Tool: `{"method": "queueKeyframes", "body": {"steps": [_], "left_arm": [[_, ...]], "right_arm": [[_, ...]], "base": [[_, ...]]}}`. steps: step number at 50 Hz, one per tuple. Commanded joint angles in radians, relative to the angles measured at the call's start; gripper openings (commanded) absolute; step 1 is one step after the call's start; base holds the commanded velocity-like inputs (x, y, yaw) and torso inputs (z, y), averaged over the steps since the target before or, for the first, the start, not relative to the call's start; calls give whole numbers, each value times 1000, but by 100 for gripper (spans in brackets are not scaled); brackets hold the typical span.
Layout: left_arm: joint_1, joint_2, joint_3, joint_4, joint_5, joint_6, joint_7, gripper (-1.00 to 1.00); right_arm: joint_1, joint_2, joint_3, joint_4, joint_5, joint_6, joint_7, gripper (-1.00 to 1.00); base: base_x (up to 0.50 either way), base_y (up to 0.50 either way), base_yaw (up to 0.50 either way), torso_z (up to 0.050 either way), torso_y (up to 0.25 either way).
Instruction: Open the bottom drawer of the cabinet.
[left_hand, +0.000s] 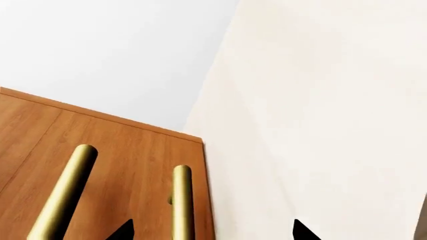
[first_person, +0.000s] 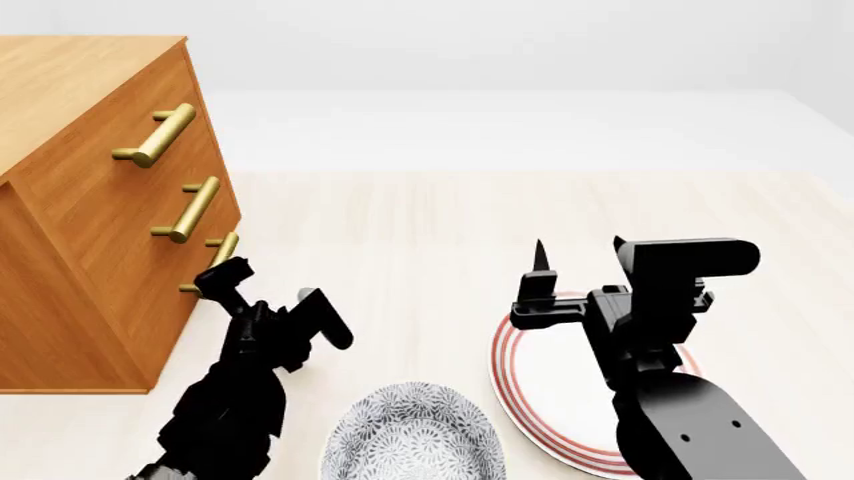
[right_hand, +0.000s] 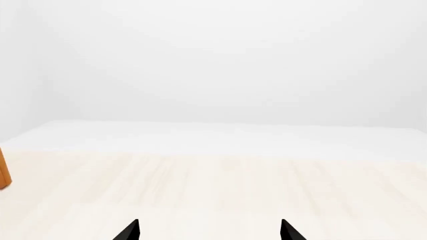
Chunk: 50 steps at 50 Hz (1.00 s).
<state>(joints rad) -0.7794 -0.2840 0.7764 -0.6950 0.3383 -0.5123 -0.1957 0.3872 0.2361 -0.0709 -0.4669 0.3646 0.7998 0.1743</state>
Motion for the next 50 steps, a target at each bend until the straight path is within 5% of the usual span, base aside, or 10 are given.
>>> {"method": "queueKeyframes", "body": {"steps": [1, 50], "left_arm": [[-16, 6, 4, -37, 3, -27, 7, 100], [-157, 73, -4, -422, -20, 58, -61, 100]], "right_arm": [[-2, 3, -1, 4, 6, -6, 3, 100], [-8, 17, -2, 2, 34, -15, 21, 100]], "base": [[0, 0, 0, 0, 0], [0, 0, 0, 0, 0]]}}
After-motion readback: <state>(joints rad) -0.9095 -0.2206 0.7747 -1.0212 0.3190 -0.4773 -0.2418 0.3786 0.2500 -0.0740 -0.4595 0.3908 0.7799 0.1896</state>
